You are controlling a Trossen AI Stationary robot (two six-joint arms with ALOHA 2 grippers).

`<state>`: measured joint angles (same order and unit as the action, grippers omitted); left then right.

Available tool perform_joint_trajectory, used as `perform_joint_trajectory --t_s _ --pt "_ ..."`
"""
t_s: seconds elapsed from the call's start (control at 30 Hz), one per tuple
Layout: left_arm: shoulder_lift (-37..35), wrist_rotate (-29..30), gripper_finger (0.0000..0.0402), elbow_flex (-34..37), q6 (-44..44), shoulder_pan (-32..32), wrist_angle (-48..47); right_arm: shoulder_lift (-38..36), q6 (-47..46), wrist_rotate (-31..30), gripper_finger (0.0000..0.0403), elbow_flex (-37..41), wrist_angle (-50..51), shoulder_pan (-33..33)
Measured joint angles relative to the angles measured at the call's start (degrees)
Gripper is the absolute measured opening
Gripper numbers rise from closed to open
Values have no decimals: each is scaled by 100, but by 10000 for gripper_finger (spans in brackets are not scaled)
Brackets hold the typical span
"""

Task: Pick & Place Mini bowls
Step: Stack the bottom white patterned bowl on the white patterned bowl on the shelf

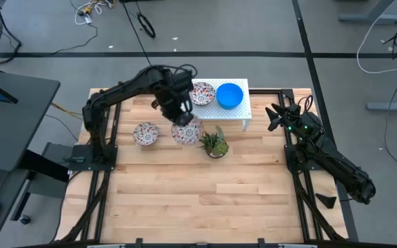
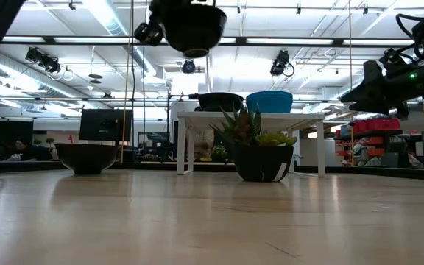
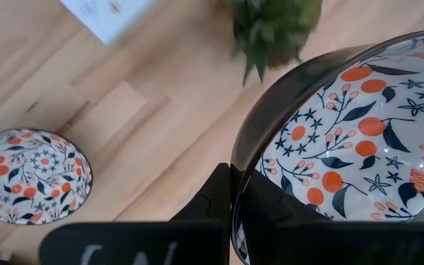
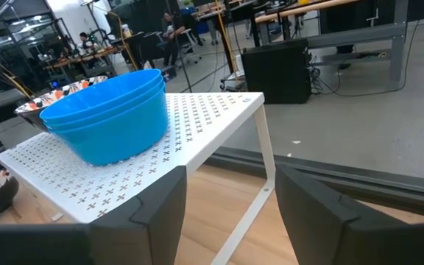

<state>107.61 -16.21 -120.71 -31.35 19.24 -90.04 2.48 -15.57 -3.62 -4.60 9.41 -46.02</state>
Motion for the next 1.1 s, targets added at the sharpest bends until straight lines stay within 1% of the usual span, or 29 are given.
perform_joint_trajectory --t_s 0.57,0.77,0.83,1.1 --pt "751 -179 12 -1110 -1534 1272 160 1 0 1 210 0 0 0" --pt "784 -203 12 -1133 -1933 1663 735 2 0 0 210 0 0 0" --pt "800 -204 12 -1133 -1993 1774 759 2 0 1 210 0 2 0" --pt "1186 -359 12 -1131 -1951 1835 921 2 0 0 210 0 0 0"
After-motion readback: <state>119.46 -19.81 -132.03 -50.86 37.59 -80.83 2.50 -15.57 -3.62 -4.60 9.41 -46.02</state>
